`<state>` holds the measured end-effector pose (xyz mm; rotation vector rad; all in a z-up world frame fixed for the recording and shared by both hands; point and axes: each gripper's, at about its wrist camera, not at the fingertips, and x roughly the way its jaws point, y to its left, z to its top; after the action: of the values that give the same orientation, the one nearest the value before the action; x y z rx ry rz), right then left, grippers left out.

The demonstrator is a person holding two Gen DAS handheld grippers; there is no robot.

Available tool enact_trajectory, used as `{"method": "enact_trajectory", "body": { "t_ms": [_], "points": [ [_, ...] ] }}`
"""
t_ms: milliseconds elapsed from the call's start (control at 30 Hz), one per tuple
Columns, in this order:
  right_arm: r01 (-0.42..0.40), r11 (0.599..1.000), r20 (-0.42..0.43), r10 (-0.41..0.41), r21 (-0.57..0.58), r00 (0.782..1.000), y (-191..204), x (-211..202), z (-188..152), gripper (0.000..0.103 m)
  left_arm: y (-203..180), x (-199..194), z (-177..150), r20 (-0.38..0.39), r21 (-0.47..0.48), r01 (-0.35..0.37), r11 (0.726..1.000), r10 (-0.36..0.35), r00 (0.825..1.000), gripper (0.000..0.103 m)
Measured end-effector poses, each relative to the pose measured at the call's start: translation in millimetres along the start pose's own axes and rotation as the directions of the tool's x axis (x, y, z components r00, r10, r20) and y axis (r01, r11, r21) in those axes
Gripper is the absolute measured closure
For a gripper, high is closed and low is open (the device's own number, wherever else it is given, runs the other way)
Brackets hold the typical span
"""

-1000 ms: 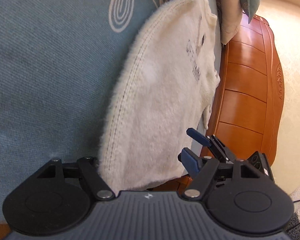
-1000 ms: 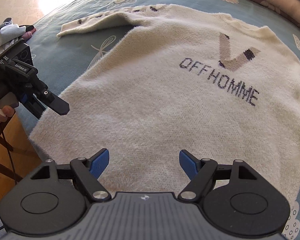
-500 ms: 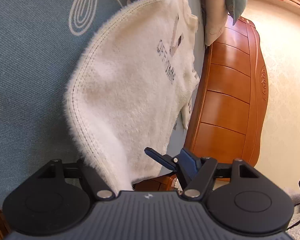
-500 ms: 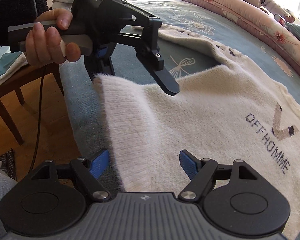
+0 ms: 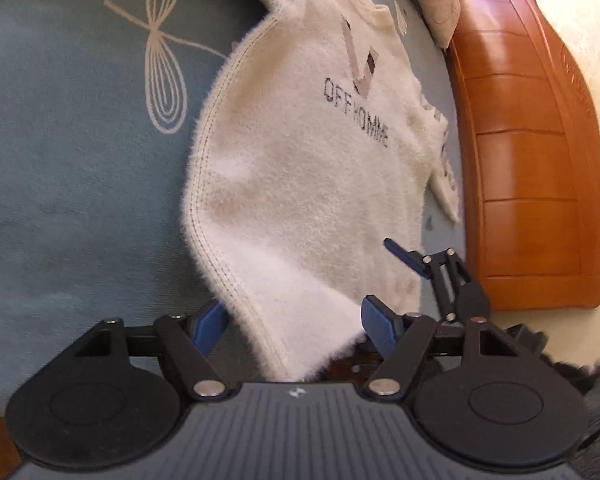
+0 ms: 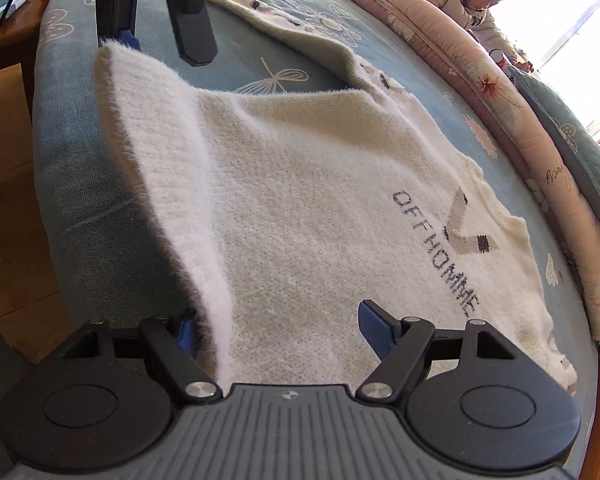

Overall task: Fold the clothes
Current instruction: 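Grasp the sweater side edge with both grippers and lift it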

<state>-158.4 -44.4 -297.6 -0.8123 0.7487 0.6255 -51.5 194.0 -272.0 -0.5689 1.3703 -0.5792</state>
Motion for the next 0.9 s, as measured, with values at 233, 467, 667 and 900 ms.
{"method": "enact_trajectory", "body": {
  "t_ms": [233,467,667,900],
  "points": [
    [-0.006,0.999,-0.008,0.006,0.036,1.0,-0.6,0.4,7.7,0.022,-107.9,26.5,-48.2,0.099,0.802,-0.253,0.541,0.298,0.949,0.03],
    [-0.021,0.995,-0.014,0.022,0.102,1.0,-12.6,-1.8,7.6,0.023,-122.6,97.2,-89.4,0.314,0.94,-0.341,0.02,0.349,0.883,0.034],
    [-0.038,0.991,-0.029,0.042,0.125,0.999,-10.8,-4.1,-4.5,0.023,-127.2,103.7,-68.3,0.397,0.892,-0.449,0.058,0.379,0.836,0.071],
    [0.075,0.996,-0.156,-0.067,0.042,0.985,-2.3,-0.3,-46.3,0.033,-127.6,93.7,-60.4,0.384,0.891,-0.446,0.084,0.385,0.839,0.071]
  ]
}}
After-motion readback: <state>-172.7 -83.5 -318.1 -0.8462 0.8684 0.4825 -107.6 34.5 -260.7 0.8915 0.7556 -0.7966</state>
